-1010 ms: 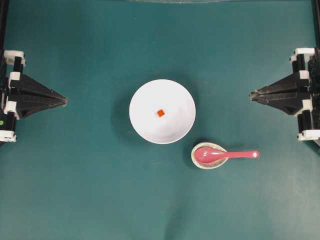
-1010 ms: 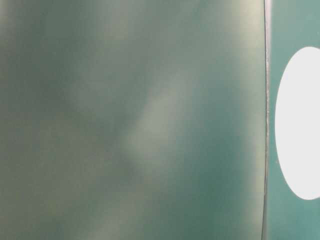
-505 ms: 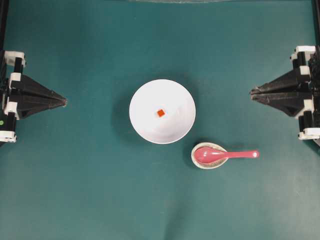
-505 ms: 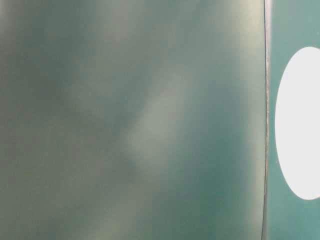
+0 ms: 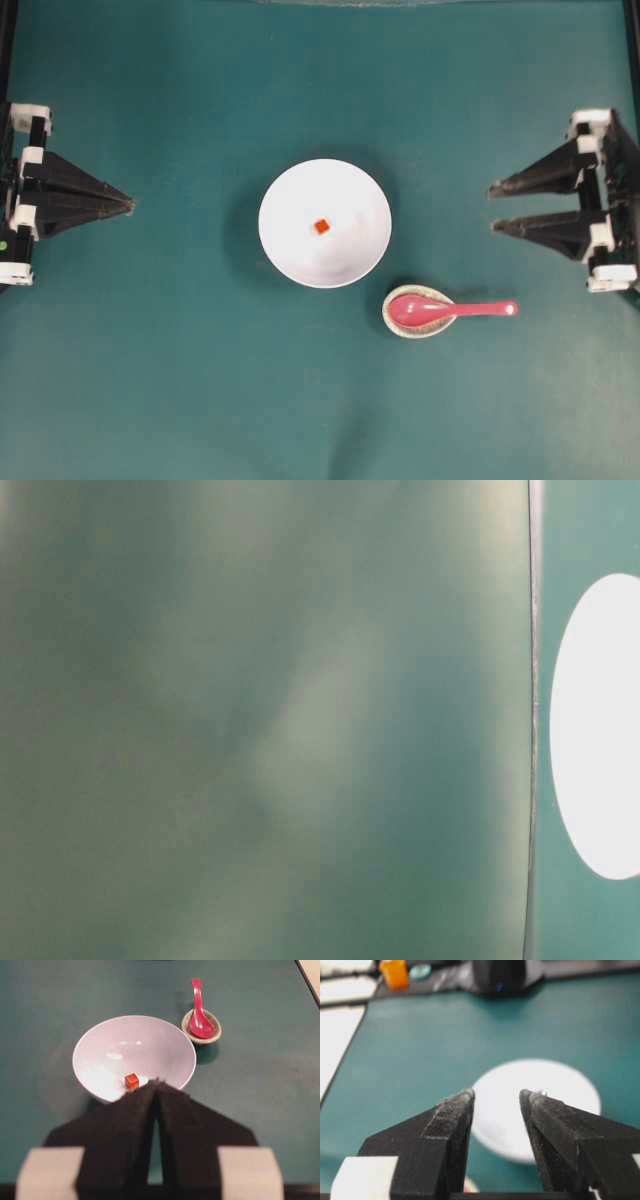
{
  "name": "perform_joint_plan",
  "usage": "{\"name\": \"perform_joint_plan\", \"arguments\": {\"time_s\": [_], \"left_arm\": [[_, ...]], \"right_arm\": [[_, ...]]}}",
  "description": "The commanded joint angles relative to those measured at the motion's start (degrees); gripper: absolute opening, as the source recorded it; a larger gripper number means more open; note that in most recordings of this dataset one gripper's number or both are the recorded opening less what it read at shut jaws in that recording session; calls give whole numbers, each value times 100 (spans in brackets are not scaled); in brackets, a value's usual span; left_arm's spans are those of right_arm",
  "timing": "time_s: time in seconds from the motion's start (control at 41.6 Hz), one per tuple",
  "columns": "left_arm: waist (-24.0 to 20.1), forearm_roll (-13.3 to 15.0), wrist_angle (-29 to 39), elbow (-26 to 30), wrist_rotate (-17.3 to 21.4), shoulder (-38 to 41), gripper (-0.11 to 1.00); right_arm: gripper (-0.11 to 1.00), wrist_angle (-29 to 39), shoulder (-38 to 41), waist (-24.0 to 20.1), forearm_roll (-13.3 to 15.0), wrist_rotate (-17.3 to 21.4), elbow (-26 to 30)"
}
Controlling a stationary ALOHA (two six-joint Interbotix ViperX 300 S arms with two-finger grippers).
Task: Grip the spoon and scoop the red block from the bowl with right arm.
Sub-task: 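Move the right gripper toward the pink spoon handle, then close the right gripper on the pink spoon handle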
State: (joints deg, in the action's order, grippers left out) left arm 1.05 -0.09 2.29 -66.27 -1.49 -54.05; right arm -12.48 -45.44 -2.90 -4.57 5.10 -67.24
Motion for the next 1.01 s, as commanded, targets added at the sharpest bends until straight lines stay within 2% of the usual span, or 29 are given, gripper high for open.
{"name": "perform_joint_plan", "arguments": {"time_s": [0.0, 0.264, 0.457, 0.697, 0.986], "left_arm": [[9, -9, -9, 149, 0, 44, 0], [-62, -9, 62, 141, 9, 44, 0], [-185, -9, 70, 141, 9, 44, 0], [-229, -18, 70, 141, 9, 44, 0], [-237, -26, 70, 123, 26, 44, 0]], "right_arm": [[49, -193, 167, -185, -246, 9, -88], [48, -1688, 809, -914, -1134, 9, -765], [48, -2742, 1784, -1556, -1784, 0, -932], [48, -3691, 3032, -2215, -2180, 0, -940], [48, -4430, 4052, -2540, -2417, 0, -967]]}}
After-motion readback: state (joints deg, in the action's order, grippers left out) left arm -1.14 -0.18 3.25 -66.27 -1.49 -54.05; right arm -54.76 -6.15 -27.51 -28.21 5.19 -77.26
